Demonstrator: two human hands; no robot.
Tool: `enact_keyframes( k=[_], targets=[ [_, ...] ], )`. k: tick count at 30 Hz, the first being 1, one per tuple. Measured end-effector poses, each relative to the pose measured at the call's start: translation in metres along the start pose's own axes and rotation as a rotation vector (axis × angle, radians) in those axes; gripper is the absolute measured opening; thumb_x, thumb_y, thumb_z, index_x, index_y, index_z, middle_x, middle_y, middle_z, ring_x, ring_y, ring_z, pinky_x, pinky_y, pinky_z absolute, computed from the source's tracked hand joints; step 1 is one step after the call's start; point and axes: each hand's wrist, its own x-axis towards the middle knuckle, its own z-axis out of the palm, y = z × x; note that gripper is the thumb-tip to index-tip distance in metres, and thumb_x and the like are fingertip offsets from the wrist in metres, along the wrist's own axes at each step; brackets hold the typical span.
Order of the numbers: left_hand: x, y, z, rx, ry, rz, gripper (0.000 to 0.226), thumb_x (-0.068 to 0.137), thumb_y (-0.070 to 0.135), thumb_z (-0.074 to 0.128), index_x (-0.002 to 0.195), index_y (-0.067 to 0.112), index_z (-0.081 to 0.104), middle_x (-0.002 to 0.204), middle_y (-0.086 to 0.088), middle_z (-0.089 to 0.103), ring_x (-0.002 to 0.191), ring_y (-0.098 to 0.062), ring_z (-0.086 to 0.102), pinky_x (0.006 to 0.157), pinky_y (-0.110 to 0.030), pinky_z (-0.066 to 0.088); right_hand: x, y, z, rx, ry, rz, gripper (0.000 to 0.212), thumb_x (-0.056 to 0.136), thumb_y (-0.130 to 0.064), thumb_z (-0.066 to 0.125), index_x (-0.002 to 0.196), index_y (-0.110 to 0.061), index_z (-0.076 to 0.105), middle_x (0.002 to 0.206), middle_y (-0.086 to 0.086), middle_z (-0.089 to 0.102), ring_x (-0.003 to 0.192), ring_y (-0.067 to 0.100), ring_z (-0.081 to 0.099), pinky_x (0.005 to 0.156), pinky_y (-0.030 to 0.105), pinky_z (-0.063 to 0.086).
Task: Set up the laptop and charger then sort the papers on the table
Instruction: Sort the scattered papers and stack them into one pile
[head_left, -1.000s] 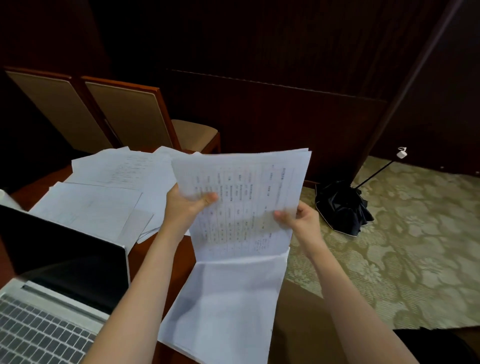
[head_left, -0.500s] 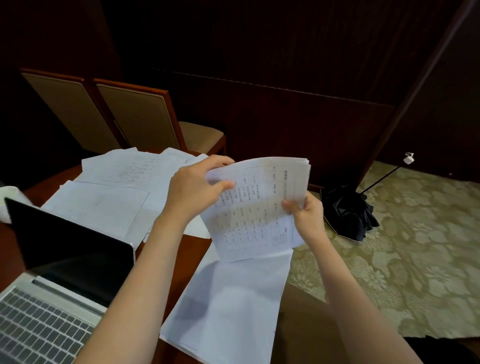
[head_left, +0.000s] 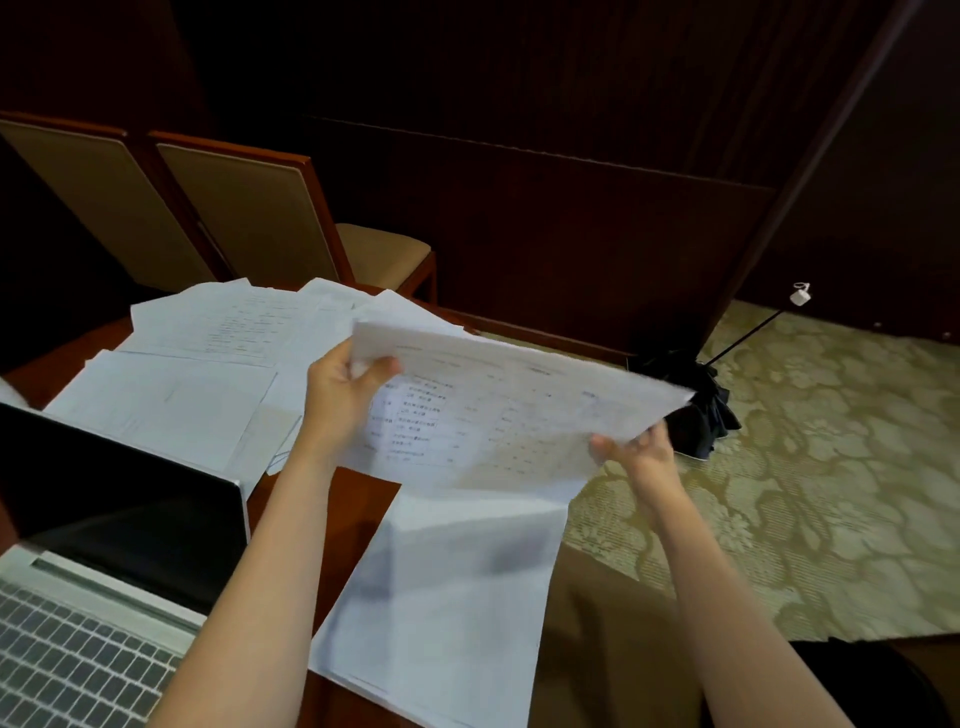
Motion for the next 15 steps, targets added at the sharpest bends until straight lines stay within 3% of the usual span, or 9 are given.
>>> enact_keyframes(
  k=[2, 3, 6, 9, 11, 15],
  targets=[
    [-0.001, -0.012, 0.001, -0.134, 0.037, -0.064, 0.02, 0.089, 0.014, 0.06, 0.107, 0.021, 0.057, 0.093, 0.017, 0.058, 0.085, 0.003, 0.052, 0.07, -0.011, 0.038, -0.004, 0.005, 0.002, -0.069, -0.063, 0.038, 0.031, 0.078, -0.002, 0.07, 0.103, -0.017, 0.059, 0.107, 0.003, 0.064, 0.115, 0.031, 0.057, 0.101, 0.046, 0.044],
    [-0.001, -0.018, 0.0, -0.175, 0.047, -0.095, 0.018, 0.089, 0.012, 0.06, 0.105, 0.021, 0.057, 0.092, 0.018, 0.058, 0.085, 0.003, 0.051, 0.07, -0.011, 0.038, -0.004, 0.007, 0.003, -0.081, -0.064, 0.032, 0.024, 0.08, -0.002, 0.068, 0.097, -0.018, 0.062, 0.105, 0.003, 0.065, 0.111, 0.03, 0.059, 0.1, 0.045, 0.046],
    [0.0, -0.037, -0.002, -0.216, 0.047, -0.153, 0.016, 0.086, 0.01, 0.063, 0.092, 0.024, 0.057, 0.092, 0.016, 0.059, 0.089, -0.004, 0.054, 0.073, -0.019, 0.044, -0.005, 0.01, 0.005, -0.056, -0.094, -0.039, 0.023, 0.082, 0.001, 0.066, 0.096, -0.017, 0.064, 0.102, -0.001, 0.067, 0.097, 0.016, 0.063, 0.09, 0.035, 0.051],
    [-0.003, -0.058, -0.005, -0.242, 0.07, -0.226, 0.025, 0.08, 0.005, 0.068, 0.101, 0.014, 0.058, 0.091, 0.013, 0.059, 0.093, -0.012, 0.056, 0.073, -0.019, 0.046, -0.008, 0.02, 0.006, -0.101, -0.1, -0.019, 0.028, 0.077, 0.006, 0.068, 0.101, -0.006, 0.063, 0.101, 0.006, 0.066, 0.085, 0.013, 0.065, 0.073, 0.022, 0.056],
    [-0.008, -0.07, -0.005, -0.236, 0.051, -0.255, 0.029, 0.079, 0.0, 0.068, 0.1, 0.017, 0.057, 0.091, 0.013, 0.06, 0.097, -0.015, 0.055, 0.074, -0.017, 0.045, -0.01, 0.027, 0.006, -0.08, -0.106, -0.007, 0.028, 0.074, 0.01, 0.069, 0.096, -0.007, 0.063, 0.095, 0.002, 0.067, 0.082, 0.009, 0.064, 0.065, 0.016, 0.056],
    [-0.012, -0.081, -0.001, -0.225, 0.031, -0.284, 0.028, 0.075, 0.0, 0.071, 0.092, 0.019, 0.058, 0.089, 0.011, 0.06, 0.091, -0.012, 0.057, 0.071, -0.018, 0.045, -0.011, 0.028, 0.005, -0.095, -0.148, -0.012, 0.029, 0.074, 0.008, 0.068, 0.088, -0.017, 0.064, 0.092, -0.006, 0.067, 0.083, 0.005, 0.064, 0.072, 0.021, 0.056]
  ],
)
